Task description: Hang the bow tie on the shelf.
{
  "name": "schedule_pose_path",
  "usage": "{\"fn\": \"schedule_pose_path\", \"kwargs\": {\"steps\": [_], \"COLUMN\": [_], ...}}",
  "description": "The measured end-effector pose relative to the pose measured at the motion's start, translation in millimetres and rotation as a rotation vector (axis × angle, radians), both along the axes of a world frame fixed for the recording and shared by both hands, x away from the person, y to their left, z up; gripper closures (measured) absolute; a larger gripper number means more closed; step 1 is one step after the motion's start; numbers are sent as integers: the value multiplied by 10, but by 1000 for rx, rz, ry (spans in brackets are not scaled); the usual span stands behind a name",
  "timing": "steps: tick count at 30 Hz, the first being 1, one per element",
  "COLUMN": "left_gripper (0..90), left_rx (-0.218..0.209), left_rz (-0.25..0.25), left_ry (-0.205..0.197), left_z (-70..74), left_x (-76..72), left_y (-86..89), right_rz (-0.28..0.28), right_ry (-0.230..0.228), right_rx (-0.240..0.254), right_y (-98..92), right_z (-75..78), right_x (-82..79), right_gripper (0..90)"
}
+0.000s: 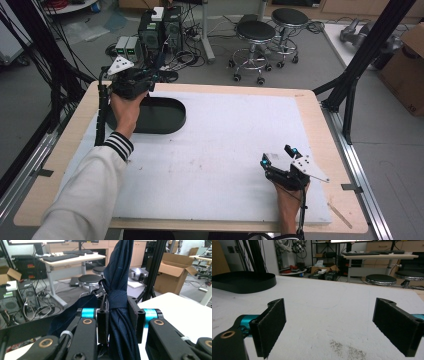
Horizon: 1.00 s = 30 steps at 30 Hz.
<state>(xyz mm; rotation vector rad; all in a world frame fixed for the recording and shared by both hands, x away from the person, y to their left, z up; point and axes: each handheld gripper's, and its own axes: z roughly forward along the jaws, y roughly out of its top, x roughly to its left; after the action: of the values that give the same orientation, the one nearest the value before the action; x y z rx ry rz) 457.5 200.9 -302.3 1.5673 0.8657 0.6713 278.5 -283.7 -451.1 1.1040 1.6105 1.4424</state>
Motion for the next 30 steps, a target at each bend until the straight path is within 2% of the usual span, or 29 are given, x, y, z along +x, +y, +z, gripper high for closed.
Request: {"fn": "schedule_pose_path", "kwargs": {"steps": [11, 16, 21, 30], "left_gripper": [732, 731, 732, 731], "left_rx": [28, 37, 32, 78], "left_rz": [-12, -12, -1, -10], "left_ry": [30, 26, 49, 57], "left_z": [-107, -121, -236, -274], "left_x": [64, 49, 31, 15], "left_y": [-66, -74, -54, -91], "right_rz": [0, 0, 2, 1], "right_ry": [2, -1, 2, 1], "right_rx": [0, -2, -3, -7], "right_y": [3, 1, 9, 10], "right_z": [0, 1, 1, 1], "right_x": [-3, -1, -6, -6], "right_gripper": [106, 106, 106, 106]}}
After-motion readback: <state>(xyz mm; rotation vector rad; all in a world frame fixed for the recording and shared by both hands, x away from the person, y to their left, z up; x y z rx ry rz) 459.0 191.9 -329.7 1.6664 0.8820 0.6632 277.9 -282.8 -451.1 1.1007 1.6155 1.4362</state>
